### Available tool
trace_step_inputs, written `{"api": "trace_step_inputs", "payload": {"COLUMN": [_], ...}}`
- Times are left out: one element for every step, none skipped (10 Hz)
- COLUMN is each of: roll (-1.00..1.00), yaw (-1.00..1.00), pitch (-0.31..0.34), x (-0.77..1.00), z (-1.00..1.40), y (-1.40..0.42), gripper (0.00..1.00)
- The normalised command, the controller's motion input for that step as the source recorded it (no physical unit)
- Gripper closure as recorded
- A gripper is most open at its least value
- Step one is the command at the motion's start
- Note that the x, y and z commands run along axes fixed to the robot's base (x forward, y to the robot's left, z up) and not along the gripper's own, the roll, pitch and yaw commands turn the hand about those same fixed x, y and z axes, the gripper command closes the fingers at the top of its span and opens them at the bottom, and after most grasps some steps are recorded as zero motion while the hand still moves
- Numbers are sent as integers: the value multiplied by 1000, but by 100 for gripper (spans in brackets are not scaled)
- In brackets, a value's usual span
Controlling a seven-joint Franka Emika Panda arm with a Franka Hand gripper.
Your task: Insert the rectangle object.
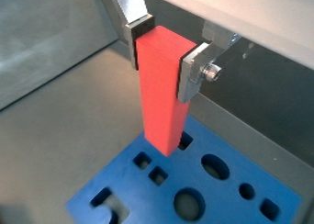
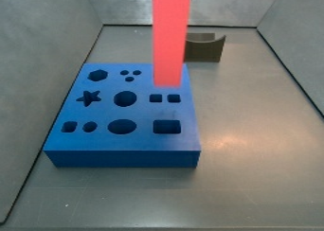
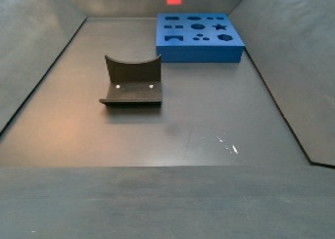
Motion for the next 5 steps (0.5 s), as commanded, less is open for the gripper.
{"api": "trace_step_inputs", "payload": {"roll": [217,0,0,4,0], "yaw": [0,0,0,0,-3], "pitch": [0,0,0,19,43], "x": [0,-146,-69,0,131], "z": [-769,-369,-137,-91,-111], "y": [-983,-426,-263,-317,-186], "gripper": [100,100,100,100,100]}}
